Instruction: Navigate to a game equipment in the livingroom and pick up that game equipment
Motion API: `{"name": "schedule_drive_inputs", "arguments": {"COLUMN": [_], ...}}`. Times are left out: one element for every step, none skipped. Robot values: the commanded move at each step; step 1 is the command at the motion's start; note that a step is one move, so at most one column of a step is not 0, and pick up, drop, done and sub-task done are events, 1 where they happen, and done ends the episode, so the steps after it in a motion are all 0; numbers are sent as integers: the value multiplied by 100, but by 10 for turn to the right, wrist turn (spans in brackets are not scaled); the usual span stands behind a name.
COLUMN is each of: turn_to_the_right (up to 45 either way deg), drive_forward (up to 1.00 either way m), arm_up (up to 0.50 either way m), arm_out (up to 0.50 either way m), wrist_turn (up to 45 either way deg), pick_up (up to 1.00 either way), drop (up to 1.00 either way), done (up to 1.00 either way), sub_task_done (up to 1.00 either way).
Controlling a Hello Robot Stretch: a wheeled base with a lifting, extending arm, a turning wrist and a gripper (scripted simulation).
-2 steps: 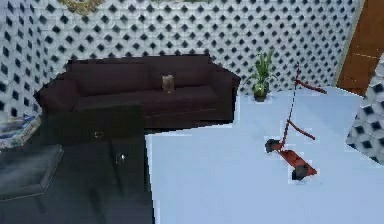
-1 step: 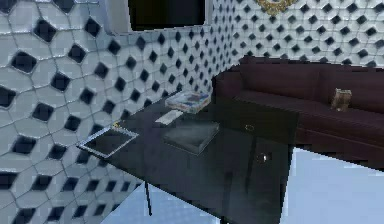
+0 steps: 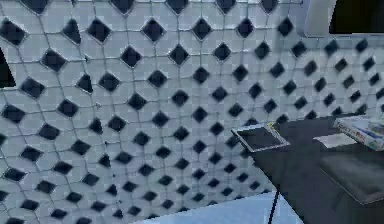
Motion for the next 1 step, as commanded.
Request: {"name": "schedule_drive_inputs", "arguments": {"turn_to_the_right": [-390], "drive_forward": [0], "arm_up": [0], "arm_out": [0], "wrist_turn": [0], "pick_up": [0], "drop": [0], "done": [0], "sub_task_done": [0]}}
